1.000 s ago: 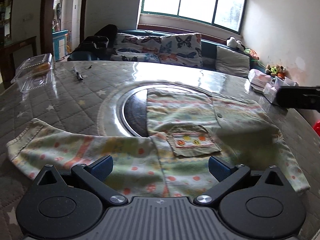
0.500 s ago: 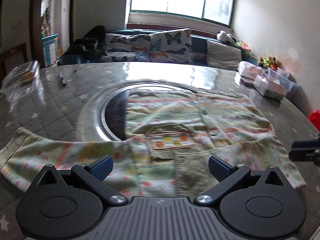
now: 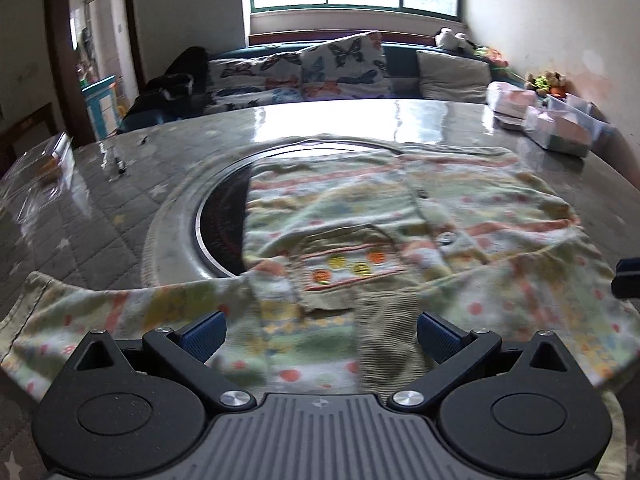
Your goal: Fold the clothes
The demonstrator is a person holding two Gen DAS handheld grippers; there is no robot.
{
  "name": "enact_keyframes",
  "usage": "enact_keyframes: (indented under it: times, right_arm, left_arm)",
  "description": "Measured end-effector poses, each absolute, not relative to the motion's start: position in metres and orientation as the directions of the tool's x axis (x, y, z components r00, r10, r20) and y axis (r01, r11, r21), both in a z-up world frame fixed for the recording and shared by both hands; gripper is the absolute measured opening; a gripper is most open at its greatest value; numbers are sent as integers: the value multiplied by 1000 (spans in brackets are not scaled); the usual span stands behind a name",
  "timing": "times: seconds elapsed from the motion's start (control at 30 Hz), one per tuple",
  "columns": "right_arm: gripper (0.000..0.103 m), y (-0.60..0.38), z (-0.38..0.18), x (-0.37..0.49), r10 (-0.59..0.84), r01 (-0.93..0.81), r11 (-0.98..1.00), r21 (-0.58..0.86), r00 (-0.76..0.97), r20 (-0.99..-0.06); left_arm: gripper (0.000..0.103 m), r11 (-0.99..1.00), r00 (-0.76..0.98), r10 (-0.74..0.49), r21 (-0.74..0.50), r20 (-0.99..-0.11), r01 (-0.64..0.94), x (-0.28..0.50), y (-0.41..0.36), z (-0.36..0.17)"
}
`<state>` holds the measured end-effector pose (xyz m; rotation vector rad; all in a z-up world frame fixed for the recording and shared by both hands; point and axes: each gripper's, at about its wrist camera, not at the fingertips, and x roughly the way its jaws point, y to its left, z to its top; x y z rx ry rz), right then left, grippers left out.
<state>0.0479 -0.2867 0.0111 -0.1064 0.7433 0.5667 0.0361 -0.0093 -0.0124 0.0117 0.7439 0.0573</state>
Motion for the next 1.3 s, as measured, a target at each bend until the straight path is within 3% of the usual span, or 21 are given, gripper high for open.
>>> enact_keyframes:
  times: [0.13,0.33,0.57,1.03,1.3]
  right_arm:
    - [26,-276,5,64,457,-534,839,103,590,-665]
    - [27,-271,-8,79,442,-519,848,106,583,-681]
    - [27,-270,-11,78,422,-515,853,82,588,-690]
    - [27,-195,10,49,566,-723,690,43,502,-654]
    - [33,-175,-4,45,546,-747,665,18,469,-694]
  left_arm:
    - [103,992,731,121,63,-671,-107,39,0,-11]
    - [103,998,753,56,45,-656,-35,40,-5,-6]
    - [103,985,765,125,174,-632,-16,49,-12,-16]
    - [103,991,777,115,16,-619,-134,20,31,6]
    - [103,926,751,277,-42,-600,-375,-18,108,11]
